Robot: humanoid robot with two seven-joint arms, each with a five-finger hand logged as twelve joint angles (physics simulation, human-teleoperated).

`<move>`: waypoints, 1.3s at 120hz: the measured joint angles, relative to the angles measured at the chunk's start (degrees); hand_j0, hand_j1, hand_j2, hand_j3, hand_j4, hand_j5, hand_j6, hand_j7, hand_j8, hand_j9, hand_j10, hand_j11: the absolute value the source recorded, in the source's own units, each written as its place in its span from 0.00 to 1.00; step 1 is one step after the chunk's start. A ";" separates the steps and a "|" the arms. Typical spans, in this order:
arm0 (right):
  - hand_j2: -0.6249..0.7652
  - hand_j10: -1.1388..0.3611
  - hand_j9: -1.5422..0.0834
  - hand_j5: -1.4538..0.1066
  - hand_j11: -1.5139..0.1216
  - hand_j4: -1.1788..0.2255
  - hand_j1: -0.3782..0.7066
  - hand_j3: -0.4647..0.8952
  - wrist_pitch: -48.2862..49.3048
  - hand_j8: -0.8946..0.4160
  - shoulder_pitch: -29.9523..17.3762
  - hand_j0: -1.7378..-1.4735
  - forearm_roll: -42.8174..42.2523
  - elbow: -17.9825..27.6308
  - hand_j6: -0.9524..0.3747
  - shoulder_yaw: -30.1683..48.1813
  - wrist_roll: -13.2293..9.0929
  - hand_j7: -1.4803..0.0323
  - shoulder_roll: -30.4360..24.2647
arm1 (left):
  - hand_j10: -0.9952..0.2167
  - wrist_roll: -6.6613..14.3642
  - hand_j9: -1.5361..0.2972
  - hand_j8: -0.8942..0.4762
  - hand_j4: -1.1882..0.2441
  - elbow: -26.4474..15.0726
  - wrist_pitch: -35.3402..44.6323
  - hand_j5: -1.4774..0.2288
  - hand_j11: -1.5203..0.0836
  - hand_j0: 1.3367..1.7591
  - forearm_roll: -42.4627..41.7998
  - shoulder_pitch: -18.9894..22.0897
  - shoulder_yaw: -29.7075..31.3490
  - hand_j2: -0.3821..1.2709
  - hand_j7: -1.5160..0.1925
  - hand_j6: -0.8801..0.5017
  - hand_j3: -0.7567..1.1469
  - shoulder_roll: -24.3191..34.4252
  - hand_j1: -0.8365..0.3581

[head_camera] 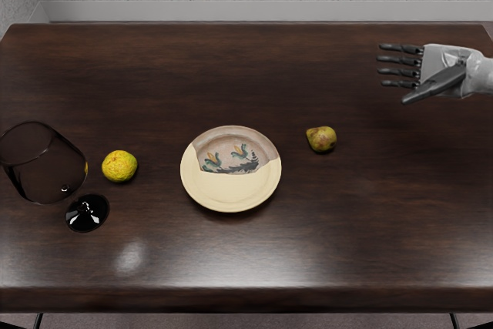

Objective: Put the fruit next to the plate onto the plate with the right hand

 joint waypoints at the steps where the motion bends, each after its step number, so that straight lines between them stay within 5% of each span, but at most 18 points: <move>1: 0.45 0.74 0.93 0.91 0.90 0.82 0.06 0.34 0.00 0.66 -0.01 0.30 0.00 0.01 0.70 0.00 0.00 0.95 -0.01 | 0.82 0.00 0.84 0.65 0.83 0.00 0.00 0.87 0.95 0.76 0.00 0.00 0.00 0.23 0.89 0.64 0.40 0.00 0.99; 15: 0.45 0.74 0.93 0.91 0.90 0.82 0.06 0.34 0.00 0.66 -0.01 0.30 -0.39 0.46 0.70 0.03 -0.21 0.95 0.25 | 0.82 0.01 0.84 0.65 0.83 0.02 0.00 0.87 0.95 0.76 0.00 0.00 0.00 0.23 0.89 0.64 0.40 0.00 0.99; 32: 0.45 0.74 0.92 0.91 0.90 0.82 0.06 0.34 0.00 0.66 0.65 0.30 -0.62 0.72 0.70 0.57 -4.08 0.95 2.45 | 0.82 0.00 0.84 0.65 0.83 -0.01 0.00 0.87 0.95 0.76 0.00 0.00 0.00 0.23 0.89 0.64 0.40 0.00 0.99; 52: 0.45 0.74 0.92 0.90 0.90 0.82 0.06 0.34 0.00 0.66 1.60 0.30 -2.38 1.89 0.69 1.11 -5.66 0.95 3.56 | 0.82 0.00 0.84 0.65 0.83 0.01 0.00 0.87 0.95 0.76 0.00 0.00 0.00 0.23 0.89 0.64 0.40 0.00 0.99; 90: 0.44 0.73 0.92 0.90 0.89 0.81 0.07 0.34 -0.98 0.65 3.90 0.30 -24.88 23.07 0.69 2.53 -6.14 0.95 1.84 | 0.82 0.01 0.84 0.65 0.83 -0.01 0.00 0.87 0.95 0.76 0.00 0.00 0.01 0.23 0.89 0.64 0.40 0.00 0.99; 124: 0.44 0.73 0.92 0.90 0.89 0.81 0.07 0.34 -12.40 0.65 4.29 0.30 -37.43 29.45 0.69 2.42 -6.03 0.94 2.65 | 0.82 0.00 0.84 0.65 0.83 -0.01 0.00 0.87 0.95 0.76 0.00 0.01 0.01 0.23 0.89 0.64 0.40 0.00 0.99; 139: 0.44 0.73 0.92 0.90 0.89 0.81 0.07 0.34 -19.15 0.65 4.34 0.30 -40.05 30.06 0.69 1.98 -10.78 0.94 5.94 | 0.82 0.00 0.84 0.65 0.83 -0.02 0.00 0.87 0.95 0.76 0.00 0.00 0.01 0.23 0.89 0.64 0.40 0.00 0.99; 156: 0.44 0.73 0.91 0.90 0.89 0.81 0.07 0.34 -24.90 0.65 4.40 0.30 -41.45 30.26 0.68 1.59 -12.79 0.94 7.98 | 0.82 0.01 0.84 0.65 0.83 -0.03 0.00 0.87 0.95 0.76 0.00 0.00 0.01 0.23 0.89 0.64 0.40 0.00 0.99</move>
